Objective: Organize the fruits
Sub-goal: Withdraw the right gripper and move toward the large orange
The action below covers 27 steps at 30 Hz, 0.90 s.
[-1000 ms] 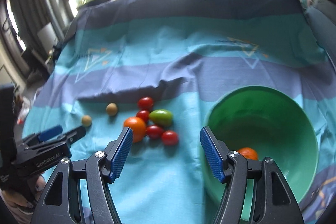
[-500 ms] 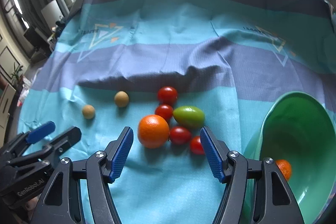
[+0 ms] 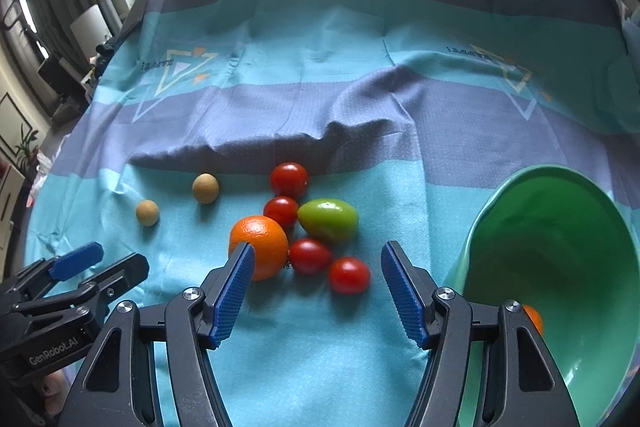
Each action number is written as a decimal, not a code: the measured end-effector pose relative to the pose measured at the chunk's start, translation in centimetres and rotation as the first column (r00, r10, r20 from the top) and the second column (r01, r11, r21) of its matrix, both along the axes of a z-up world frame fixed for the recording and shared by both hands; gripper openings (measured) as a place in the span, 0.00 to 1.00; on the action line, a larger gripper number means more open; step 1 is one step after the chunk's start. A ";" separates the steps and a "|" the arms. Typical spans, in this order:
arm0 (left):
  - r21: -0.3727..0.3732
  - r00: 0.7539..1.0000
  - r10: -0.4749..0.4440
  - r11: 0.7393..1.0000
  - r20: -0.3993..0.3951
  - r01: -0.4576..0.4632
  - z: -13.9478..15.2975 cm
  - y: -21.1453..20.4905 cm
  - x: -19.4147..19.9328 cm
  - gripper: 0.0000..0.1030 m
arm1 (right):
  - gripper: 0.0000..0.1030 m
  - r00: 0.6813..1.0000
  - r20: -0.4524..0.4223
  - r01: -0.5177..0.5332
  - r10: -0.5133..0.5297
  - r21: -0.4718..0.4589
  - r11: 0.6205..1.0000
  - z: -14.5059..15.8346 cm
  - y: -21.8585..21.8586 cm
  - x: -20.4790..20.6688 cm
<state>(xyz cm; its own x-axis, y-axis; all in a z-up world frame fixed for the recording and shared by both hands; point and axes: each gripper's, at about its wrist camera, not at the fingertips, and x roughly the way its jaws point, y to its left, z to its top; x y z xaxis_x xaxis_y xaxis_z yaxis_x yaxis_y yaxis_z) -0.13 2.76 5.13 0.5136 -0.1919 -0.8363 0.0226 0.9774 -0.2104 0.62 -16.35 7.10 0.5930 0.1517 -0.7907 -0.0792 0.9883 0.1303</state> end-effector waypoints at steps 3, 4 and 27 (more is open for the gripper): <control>-0.001 1.000 0.013 1.000 0.012 -0.013 0.3 0.2 -0.1 0.74 | 0.65 0.999 0.030 -0.021 0.020 0.013 1.000 0.6 0.1 -0.4; -0.003 1.000 0.017 1.000 0.014 -0.017 0.4 0.3 -0.1 0.74 | 0.65 0.998 0.043 -0.036 0.035 0.024 0.999 0.8 0.2 -0.6; 0.061 0.997 0.056 0.996 0.050 -0.059 0.8 1.0 -0.4 0.53 | 0.45 0.996 0.003 -0.093 0.093 0.027 0.995 -1.8 4.2 2.3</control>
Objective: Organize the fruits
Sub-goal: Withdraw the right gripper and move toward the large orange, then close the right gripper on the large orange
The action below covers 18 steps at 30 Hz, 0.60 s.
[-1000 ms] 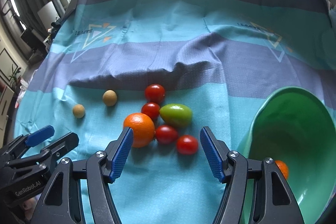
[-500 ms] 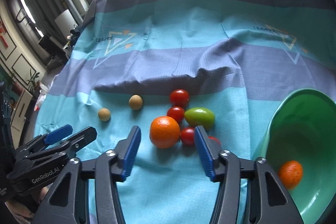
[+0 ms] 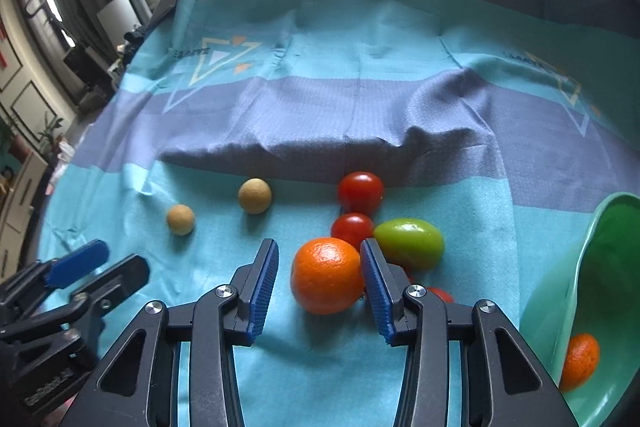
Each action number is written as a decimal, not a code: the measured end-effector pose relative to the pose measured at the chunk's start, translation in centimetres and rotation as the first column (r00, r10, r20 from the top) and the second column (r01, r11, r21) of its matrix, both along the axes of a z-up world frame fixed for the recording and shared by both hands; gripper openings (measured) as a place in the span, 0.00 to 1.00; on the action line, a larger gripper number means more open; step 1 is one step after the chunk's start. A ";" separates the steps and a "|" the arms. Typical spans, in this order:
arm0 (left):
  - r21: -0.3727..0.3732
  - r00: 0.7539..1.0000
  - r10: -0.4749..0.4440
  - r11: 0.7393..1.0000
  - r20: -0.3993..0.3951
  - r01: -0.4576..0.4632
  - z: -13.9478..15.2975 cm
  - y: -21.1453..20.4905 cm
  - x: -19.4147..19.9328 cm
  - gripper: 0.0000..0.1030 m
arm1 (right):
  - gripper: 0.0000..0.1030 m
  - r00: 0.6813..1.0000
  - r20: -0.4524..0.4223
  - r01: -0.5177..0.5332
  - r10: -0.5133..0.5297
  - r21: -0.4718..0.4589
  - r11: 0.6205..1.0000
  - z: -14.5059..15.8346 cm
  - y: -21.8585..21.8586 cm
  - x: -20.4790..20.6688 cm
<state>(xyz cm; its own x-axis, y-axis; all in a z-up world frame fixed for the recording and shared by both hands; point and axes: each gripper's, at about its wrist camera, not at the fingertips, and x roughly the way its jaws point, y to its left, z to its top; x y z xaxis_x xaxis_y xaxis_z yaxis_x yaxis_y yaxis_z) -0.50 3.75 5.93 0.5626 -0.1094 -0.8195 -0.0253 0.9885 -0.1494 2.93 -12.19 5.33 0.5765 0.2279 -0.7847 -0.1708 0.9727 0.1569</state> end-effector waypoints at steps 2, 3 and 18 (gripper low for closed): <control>-0.007 1.000 0.000 1.000 -0.006 0.000 0.0 0.0 0.0 0.53 | 0.45 1.000 0.004 -0.001 0.001 -0.032 0.999 -0.4 0.4 0.1; -0.004 1.000 0.001 1.000 -0.008 -0.001 0.0 0.0 0.1 0.53 | 0.45 1.000 0.003 0.001 -0.001 -0.044 0.999 -0.5 0.5 0.1; -0.008 1.000 0.007 1.000 -0.026 -0.007 -0.1 0.0 0.0 0.53 | 0.40 0.998 0.015 -0.058 0.061 -0.159 0.986 0.6 0.2 -3.4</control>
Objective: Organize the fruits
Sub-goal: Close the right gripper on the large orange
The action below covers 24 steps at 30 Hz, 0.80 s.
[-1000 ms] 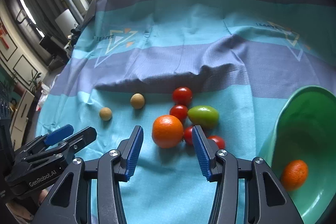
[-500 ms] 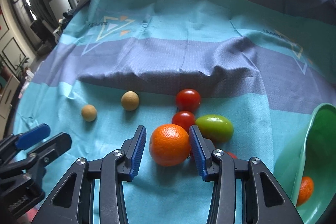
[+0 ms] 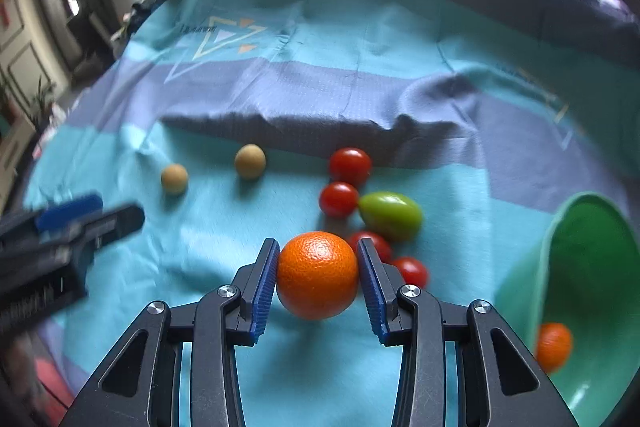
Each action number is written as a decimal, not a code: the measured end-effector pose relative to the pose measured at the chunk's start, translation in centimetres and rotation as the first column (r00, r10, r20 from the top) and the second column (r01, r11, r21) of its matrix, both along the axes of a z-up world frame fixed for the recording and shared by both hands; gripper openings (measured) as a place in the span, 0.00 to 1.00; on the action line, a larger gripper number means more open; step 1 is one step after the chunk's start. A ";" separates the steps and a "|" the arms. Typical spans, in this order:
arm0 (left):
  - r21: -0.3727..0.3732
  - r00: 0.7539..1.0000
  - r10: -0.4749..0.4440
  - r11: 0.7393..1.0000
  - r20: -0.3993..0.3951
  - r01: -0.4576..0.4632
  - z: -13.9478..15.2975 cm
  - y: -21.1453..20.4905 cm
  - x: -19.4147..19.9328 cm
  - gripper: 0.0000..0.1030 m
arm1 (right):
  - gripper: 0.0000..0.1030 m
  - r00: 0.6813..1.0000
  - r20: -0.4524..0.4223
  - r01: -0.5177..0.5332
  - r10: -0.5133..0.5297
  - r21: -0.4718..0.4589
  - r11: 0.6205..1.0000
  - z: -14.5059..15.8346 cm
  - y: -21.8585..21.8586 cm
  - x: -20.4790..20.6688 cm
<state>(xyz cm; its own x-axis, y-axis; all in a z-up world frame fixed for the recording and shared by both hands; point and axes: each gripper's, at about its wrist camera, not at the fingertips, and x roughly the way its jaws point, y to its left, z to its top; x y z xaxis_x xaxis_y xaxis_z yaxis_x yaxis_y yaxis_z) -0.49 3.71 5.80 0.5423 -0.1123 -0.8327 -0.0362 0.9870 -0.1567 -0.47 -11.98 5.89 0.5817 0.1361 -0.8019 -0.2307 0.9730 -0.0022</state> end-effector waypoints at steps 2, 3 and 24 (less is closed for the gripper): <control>0.002 1.000 0.002 1.000 -0.002 -0.002 0.0 0.0 0.0 0.53 | 0.40 1.000 0.008 -0.018 0.019 -0.090 0.996 -0.1 0.4 -1.0; 0.002 1.000 0.002 1.000 -0.003 -0.002 -0.1 0.0 0.0 0.53 | 0.40 0.999 0.003 -0.032 0.032 -0.133 0.991 -0.4 0.7 -1.3; 0.000 1.000 -0.010 1.000 -0.008 0.010 0.0 -0.1 -0.1 0.53 | 0.40 0.985 -0.015 -0.169 0.170 0.068 0.983 0.6 1.0 -2.3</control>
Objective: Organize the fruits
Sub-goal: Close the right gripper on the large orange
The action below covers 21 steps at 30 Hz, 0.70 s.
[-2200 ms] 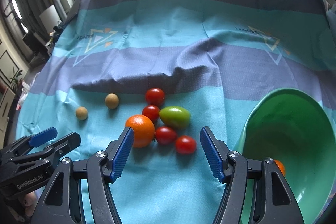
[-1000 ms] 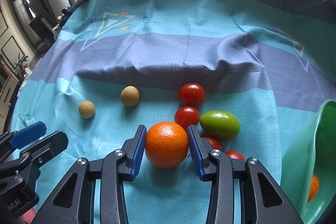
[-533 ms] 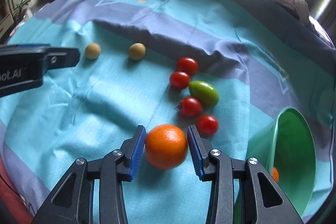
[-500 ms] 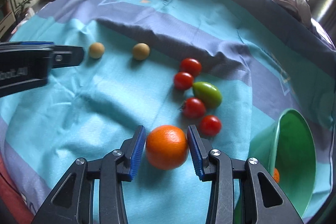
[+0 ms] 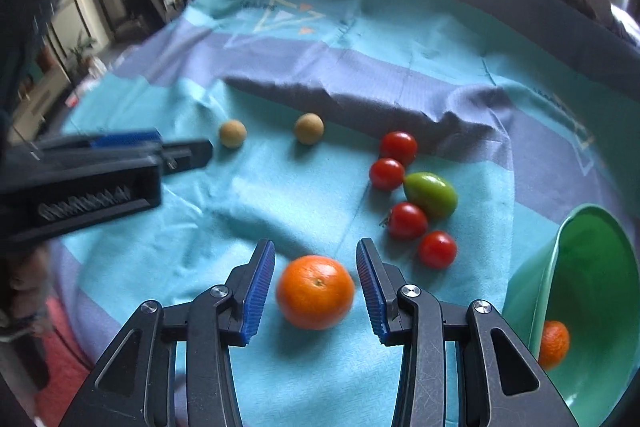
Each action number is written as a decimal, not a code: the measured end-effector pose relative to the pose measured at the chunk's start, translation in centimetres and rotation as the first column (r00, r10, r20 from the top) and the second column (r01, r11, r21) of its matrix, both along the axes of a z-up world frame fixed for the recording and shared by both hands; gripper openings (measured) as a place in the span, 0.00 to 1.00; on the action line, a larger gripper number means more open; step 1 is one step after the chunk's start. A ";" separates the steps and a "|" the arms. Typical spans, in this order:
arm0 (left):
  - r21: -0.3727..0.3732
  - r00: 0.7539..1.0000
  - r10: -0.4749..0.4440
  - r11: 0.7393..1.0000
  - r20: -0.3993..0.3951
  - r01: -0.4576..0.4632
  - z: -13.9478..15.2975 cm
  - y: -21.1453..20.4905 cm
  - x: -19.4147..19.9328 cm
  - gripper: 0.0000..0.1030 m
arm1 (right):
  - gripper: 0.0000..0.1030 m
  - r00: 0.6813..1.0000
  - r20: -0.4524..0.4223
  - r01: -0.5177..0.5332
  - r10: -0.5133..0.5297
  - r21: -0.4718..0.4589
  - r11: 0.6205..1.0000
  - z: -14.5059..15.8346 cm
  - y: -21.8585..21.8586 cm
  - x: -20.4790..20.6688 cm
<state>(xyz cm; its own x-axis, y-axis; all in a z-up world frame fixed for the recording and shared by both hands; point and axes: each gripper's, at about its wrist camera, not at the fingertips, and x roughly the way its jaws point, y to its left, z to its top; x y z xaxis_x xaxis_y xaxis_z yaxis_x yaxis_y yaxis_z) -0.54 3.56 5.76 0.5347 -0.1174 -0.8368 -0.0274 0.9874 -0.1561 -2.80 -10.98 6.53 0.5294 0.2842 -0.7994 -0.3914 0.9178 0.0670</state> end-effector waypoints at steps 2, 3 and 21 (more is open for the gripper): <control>-0.002 1.000 -0.010 1.000 -0.001 0.010 0.0 -0.2 0.0 0.53 | 0.41 1.000 -0.010 0.019 -0.018 0.093 0.995 0.8 -1.1 0.2; -0.002 1.000 -0.017 1.000 -0.001 0.017 0.0 -0.4 -0.1 0.53 | 0.41 0.999 -0.024 0.042 -0.039 0.144 0.989 1.1 -1.9 0.3; -0.054 0.963 -0.268 0.962 -0.018 0.267 -1.9 -8.1 -2.6 0.55 | 0.42 0.935 -0.310 0.279 -0.170 0.354 0.893 -2.3 -4.9 2.8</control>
<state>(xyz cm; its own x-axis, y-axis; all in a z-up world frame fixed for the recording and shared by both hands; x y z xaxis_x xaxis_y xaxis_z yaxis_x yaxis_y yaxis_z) -3.15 -4.57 3.89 0.4573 -0.2956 -0.8387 0.2323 0.9501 -0.2082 -0.02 -15.92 4.25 0.4017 0.4974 -0.7689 -0.0952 0.8578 0.5051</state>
